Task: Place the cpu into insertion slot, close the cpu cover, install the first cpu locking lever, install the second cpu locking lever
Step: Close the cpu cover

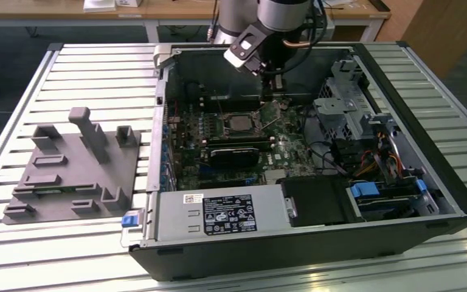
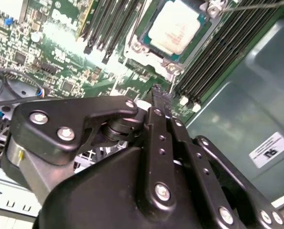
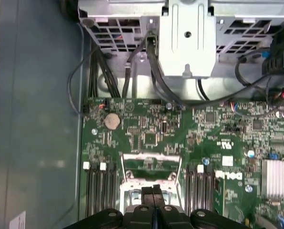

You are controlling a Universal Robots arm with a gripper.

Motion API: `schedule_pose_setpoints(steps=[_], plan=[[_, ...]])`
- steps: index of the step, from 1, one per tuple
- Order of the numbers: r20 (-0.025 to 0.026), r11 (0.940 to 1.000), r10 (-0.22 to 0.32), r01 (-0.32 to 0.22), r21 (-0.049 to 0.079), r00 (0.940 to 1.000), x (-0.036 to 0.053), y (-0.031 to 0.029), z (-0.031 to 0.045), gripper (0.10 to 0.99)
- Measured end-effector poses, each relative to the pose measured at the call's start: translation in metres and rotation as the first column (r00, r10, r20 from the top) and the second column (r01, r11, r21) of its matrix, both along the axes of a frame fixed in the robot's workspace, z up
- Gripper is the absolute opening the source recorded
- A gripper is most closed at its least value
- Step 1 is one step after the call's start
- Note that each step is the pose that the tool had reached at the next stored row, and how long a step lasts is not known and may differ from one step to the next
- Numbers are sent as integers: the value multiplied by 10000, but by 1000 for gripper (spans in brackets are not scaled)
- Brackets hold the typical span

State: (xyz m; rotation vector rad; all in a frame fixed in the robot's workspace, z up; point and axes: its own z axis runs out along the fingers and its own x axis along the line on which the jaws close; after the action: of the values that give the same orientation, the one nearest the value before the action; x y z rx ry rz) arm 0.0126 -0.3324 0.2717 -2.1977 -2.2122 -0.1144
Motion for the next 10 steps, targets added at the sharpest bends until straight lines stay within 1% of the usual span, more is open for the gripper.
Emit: schedule_pose_setpoints(steps=[4, 10], plan=[[-5, 10000, 3, -3, 0, 10000, 81, 0, -13, 106], [-5, 9999, 121, -121, 0, 9999, 160, 1, -41, 106]])
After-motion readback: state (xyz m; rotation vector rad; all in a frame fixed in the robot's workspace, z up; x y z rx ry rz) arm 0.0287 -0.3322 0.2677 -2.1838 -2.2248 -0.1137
